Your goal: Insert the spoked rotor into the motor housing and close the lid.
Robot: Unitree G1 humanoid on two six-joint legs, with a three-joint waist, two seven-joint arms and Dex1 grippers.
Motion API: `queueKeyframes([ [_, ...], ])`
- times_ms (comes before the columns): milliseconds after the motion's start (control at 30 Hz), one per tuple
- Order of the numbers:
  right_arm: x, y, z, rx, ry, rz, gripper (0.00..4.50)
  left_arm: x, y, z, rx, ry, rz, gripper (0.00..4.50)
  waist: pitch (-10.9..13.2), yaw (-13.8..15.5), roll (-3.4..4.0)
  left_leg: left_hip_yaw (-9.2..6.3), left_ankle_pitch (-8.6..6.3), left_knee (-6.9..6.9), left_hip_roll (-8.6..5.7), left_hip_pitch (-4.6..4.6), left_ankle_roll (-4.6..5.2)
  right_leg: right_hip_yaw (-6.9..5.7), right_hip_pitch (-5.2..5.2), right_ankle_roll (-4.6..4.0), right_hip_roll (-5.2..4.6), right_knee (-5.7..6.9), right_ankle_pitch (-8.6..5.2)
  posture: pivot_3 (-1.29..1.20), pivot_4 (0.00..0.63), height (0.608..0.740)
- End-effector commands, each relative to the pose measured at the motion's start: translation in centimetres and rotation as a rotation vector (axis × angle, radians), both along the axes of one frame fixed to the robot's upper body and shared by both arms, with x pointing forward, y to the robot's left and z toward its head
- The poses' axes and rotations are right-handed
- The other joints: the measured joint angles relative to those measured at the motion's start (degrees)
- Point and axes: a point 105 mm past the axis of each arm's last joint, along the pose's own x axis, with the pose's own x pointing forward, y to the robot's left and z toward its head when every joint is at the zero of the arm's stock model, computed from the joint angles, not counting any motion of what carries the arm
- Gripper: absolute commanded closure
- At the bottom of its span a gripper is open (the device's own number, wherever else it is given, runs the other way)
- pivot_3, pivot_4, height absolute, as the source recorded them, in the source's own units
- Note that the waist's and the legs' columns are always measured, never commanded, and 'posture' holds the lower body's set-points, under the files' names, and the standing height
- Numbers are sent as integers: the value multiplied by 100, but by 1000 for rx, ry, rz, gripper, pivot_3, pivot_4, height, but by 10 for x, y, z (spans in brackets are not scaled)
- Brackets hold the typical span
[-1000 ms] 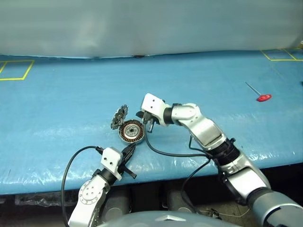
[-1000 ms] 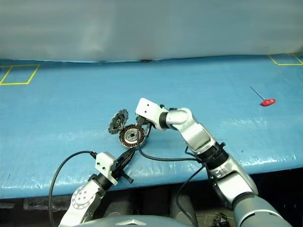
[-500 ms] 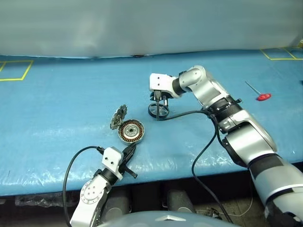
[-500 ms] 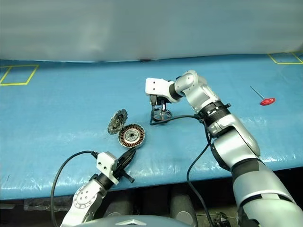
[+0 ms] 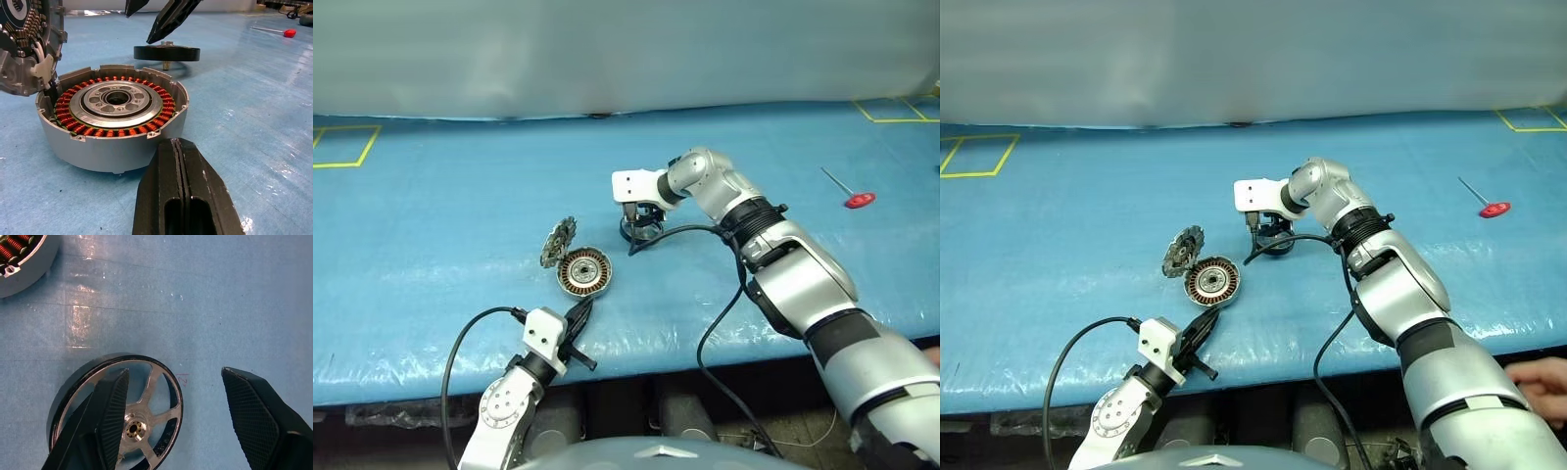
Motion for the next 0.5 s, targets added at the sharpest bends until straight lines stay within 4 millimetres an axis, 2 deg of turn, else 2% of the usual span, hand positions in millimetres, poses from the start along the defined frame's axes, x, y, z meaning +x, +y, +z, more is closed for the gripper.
queueKeyframes([
  [33,2,2,11,-32,-37,35,1311,0,-3,9,1,-41,-15,4500,0,-1,0,0,0,0,0,0,0,0,0,0,0,0,0,0,150,740],
  [267,2,-2,12,-95,-31,48,1311,-3,-4,7,2,-31,-24,4500,3,-10,5,0,0,0,0,0,0,0,0,-2,-2,0,-1,0,150,740],
  [500,6,-4,34,2,27,-3,1311,-2,-6,6,1,-29,-27,4500,9,-14,15,0,0,0,-1,0,0,0,0,-2,-1,0,-1,0,150,740],
])
